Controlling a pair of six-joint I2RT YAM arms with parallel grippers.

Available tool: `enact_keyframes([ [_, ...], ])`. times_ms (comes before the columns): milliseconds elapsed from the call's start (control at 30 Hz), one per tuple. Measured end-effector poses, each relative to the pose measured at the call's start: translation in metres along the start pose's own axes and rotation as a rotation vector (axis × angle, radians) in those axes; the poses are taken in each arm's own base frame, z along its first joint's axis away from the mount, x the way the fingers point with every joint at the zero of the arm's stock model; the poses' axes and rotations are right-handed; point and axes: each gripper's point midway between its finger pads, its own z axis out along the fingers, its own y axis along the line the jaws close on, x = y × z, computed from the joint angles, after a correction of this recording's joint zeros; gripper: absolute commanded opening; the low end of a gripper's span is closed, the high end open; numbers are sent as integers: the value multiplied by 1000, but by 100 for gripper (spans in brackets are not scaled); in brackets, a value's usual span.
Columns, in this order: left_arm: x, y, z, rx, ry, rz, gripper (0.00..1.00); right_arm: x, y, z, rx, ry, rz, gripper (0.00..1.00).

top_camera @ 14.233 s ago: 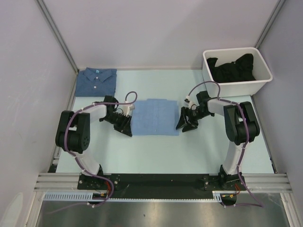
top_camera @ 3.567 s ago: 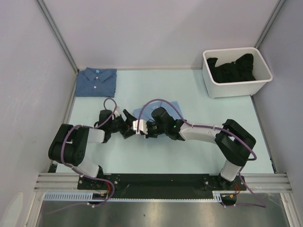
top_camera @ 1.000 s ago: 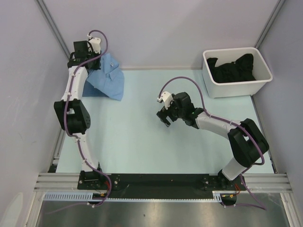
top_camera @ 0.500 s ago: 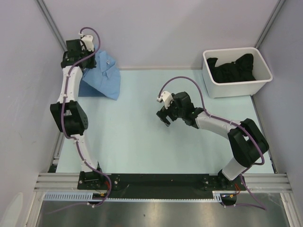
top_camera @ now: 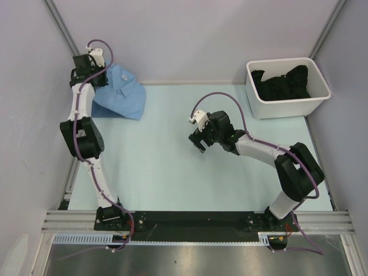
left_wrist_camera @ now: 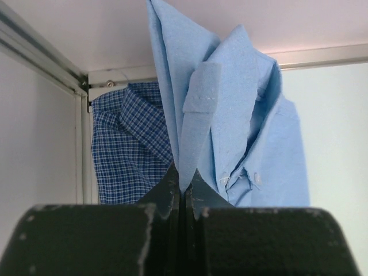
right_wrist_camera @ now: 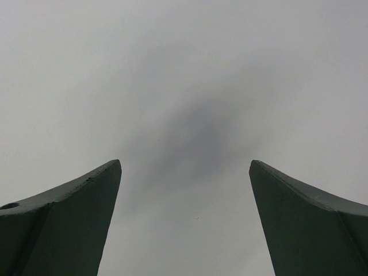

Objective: Fold and stack the long sleeve shirts
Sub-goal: Neatly place the folded shirt to the corner

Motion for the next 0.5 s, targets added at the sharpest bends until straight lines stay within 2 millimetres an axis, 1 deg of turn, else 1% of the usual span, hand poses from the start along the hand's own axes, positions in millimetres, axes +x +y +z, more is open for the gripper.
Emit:
enact_keyframes([
  [100,14,14,14,-17,10,-12,0,1,-1,2,1,9,1,100],
  [167,24,28,22,-45,13,-18,0,2,0,3,-1,12,2,100],
  [333,39,54,32,-88,13,-38,0,0,-2,3,6,15,-2,100],
  [367,42,59,34,-96,12,-41,11,0,-2,3,5,18,-5,100],
  [400,45,64,35,-105,14,-43,19,0,-3,2,4,21,-8,100],
  [433,49,70,37,-117,18,-45,37,1,-4,2,4,25,-12,100],
  [500,54,78,39,-137,21,-41,51,-1,-5,1,-4,31,-16,100],
])
